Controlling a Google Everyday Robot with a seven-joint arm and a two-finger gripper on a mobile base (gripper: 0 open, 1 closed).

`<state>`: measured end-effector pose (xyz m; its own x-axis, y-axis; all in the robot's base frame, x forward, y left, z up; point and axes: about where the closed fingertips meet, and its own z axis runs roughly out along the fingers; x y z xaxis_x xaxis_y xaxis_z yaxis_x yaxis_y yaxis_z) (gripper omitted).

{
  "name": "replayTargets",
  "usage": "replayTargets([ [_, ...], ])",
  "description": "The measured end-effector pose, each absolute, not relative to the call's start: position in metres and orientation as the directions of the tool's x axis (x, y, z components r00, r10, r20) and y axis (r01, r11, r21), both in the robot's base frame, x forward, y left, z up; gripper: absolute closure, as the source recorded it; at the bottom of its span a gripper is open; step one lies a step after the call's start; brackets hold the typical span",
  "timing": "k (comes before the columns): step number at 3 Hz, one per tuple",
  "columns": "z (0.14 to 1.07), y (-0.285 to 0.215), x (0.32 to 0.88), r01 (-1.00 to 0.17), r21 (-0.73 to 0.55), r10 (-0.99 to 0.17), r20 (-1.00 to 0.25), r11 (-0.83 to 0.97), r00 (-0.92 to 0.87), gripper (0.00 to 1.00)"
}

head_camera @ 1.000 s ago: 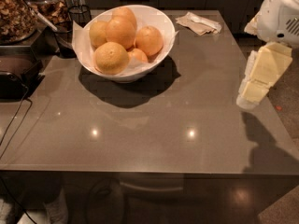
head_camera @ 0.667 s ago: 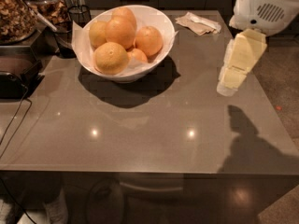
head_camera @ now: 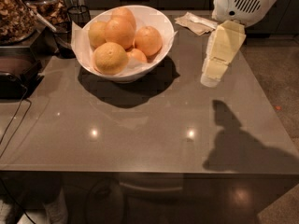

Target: Pick orange from white bowl

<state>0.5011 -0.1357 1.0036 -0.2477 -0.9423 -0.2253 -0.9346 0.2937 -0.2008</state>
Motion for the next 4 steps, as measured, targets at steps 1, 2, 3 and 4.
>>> replayTargets([
  [1,1.004,-0.125,0.519,-0.921,-0.175,-0.910,-0.298,0.349,-0.288,0.00],
  [2,1.009,-0.084,0.563,-0.885,-0.106,-0.853,-0.341,0.454,-0.396,0.00],
  [3,1.012,-0.077,0.570,-0.881,-0.117,-0.846,-0.361,0.458,-0.391,0.00],
  [4,1.015,-0.062,0.582,-0.872,-0.093,-0.813,-0.421,0.480,-0.402,0.00],
])
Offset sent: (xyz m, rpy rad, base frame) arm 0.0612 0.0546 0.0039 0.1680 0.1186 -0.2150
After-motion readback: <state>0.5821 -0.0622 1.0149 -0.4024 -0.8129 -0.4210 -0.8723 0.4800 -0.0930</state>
